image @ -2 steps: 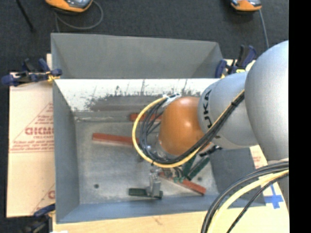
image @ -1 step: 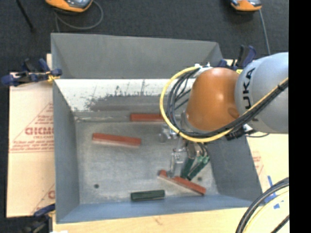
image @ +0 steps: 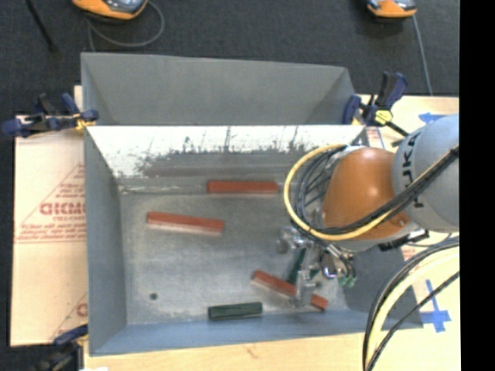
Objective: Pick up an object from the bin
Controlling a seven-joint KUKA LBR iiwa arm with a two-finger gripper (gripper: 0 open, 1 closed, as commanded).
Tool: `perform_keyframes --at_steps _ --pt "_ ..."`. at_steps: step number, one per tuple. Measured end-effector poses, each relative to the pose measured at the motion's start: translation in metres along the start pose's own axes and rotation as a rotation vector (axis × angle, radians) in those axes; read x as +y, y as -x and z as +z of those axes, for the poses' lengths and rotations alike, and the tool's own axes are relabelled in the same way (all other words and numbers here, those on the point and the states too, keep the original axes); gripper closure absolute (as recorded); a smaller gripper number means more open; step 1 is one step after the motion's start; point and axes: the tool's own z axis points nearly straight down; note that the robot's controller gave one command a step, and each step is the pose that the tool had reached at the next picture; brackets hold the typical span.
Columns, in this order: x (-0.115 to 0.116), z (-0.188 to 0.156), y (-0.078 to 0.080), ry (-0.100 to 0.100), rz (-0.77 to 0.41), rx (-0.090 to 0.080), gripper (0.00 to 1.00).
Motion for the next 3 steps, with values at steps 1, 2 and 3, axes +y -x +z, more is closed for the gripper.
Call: perform_keyframes --at_steps 1,2,3 --pt "-0.005 0.02 -0.023 0.003 -0.009 -0.024 0.0" --pt "-0.004 0.021 -0.026 0.004 -0.008 -0.01 1.0" --pt "0.007 -0.198 -0.019 0.001 0.012 -0.017 1.0"
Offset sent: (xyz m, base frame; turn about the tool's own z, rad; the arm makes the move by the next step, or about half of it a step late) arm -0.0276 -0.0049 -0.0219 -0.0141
